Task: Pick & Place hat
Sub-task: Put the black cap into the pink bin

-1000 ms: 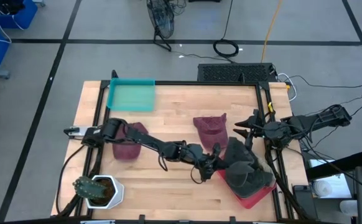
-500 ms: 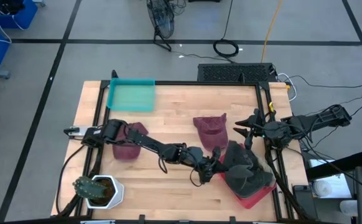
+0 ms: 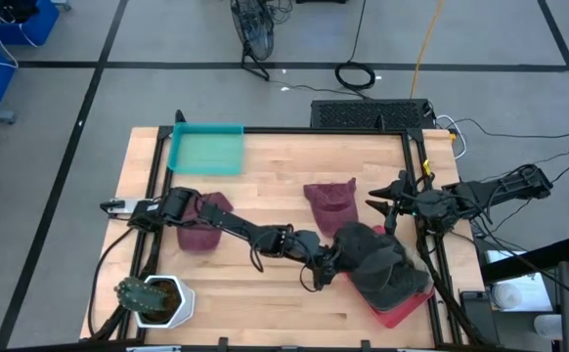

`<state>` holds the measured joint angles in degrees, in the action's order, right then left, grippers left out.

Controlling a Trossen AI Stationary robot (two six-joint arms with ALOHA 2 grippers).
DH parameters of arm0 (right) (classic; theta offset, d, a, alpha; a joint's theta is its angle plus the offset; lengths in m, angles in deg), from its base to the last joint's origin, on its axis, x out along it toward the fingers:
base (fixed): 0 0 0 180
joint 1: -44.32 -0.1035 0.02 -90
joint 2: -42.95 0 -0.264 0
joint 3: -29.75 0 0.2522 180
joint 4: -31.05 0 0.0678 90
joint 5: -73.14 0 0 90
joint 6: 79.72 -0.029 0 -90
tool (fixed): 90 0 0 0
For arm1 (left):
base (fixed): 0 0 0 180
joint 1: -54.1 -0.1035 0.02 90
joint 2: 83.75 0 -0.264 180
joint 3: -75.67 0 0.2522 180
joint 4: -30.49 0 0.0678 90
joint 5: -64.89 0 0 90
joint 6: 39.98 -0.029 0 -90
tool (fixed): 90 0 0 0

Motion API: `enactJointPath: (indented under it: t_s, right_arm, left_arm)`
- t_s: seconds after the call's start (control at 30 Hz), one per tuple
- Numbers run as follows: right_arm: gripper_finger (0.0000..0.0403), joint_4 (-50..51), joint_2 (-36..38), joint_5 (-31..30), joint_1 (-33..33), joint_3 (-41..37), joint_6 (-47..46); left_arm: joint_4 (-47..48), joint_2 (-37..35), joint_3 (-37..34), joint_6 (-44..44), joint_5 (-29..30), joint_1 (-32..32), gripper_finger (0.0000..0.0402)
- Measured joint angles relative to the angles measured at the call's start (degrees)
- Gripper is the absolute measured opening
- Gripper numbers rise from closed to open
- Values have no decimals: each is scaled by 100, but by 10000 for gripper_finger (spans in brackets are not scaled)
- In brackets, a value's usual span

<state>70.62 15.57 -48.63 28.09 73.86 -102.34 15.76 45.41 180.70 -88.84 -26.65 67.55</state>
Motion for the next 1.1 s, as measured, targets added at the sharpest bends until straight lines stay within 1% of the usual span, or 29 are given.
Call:
enactJointPath:
  t_s: [0.37, 0.43, 0.5, 0.57, 0.67, 0.7, 0.77, 0.8, 0.87, 0.93, 1.0, 1.1]
  right_arm:
    - [116, -159, -210, 12, 1, -2, 85]
    - [116, -191, -285, 36, 0, -2, 83]
    - [116, -307, -348, 146, 2, -4, 114]
    - [116, -558, -371, 471, 2, -9, 344]
    - [116, -1043, -370, 937, -2, 50, 752]
    - [116, -1120, -396, 984, -12, 114, 885]
    - [116, -1158, -478, 1055, -43, 334, 1177]
    - [116, -1142, -551, 1060, -73, 462, 1315]
    - [116, -1099, -734, 1067, -123, 743, 1535]
    - [116, -1092, -977, 1083, -209, 1020, 1715]
    - [116, -992, -1258, 1084, -310, 1283, 1857]
    - [116, -621, -1790, 1073, -456, 1721, 1888]
  left_arm:
    - [-9, 0, 2, 1, -12, 19, 95]
    - [-7, 0, 2, 15, 68, 17, 103]
    - [-3, -11, 2, 88, 347, 17, 109]
    - [29, -54, 2, 190, 774, 46, 115]
    - [124, -187, 3, 273, 1794, 125, 119]
    - [250, -247, 2, 269, 2086, 154, 120]
    - [637, -451, 2, 319, 2370, 166, 120]
    - [928, -573, 2, 430, 2406, 155, 120]
    - [1452, -835, 2, 754, 2314, 67, 120]
    - [2072, -1114, 2, 1134, 2021, -111, 120]
    - [2727, -1394, 2, 1542, 1575, -327, 120]
    - [3474, -1721, 1, 2293, 825, -719, 120]
